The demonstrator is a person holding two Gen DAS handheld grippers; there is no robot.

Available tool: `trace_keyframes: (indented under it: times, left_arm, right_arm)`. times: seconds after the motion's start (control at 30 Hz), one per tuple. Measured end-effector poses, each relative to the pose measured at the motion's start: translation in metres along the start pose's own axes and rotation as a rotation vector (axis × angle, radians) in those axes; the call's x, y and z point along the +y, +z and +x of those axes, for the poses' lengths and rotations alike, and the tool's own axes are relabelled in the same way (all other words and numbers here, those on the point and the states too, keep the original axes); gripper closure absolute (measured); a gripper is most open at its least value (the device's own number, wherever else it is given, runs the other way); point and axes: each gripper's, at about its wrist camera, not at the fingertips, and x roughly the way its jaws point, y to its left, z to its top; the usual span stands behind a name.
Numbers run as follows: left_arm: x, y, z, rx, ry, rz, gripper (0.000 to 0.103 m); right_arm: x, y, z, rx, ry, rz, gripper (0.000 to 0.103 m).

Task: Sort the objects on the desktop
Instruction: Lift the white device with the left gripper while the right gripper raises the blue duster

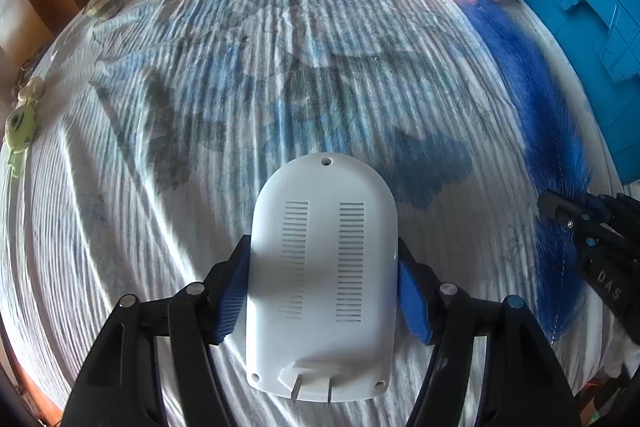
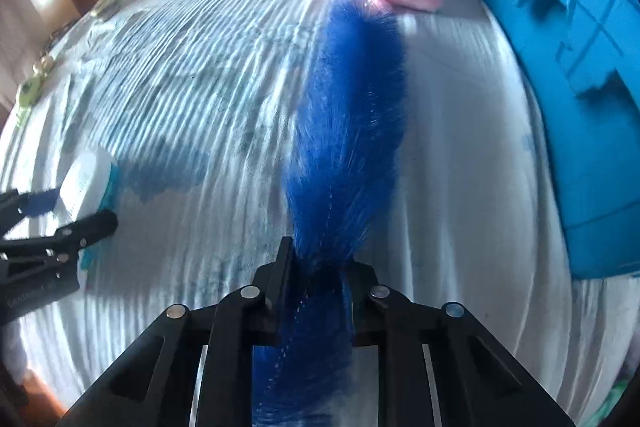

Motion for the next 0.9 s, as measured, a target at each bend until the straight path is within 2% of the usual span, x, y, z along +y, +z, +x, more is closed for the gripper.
trace_keyframes:
  times: [0.3,0.63,0.9]
  left_arm:
    - [0.003,-0.006,-0.082,-0.127,-0.013,-0.041,0.038]
    - [0.015,-0.011,-0.17,-0.264,-0.047,-0.007,0.038]
    - [0.02,-0.022,-0.216,-0.329,-0.075,0.032,0.038]
  right_arm:
    - [0.016,-0.005,-0.072,-0.109,0.082,-0.067,0.086]
    - [0.037,0.003,-0.16,-0.257,0.064,-0.055,0.087]
    - [0.059,0.003,-0.22,-0.351,0.037,-0.056,0.087]
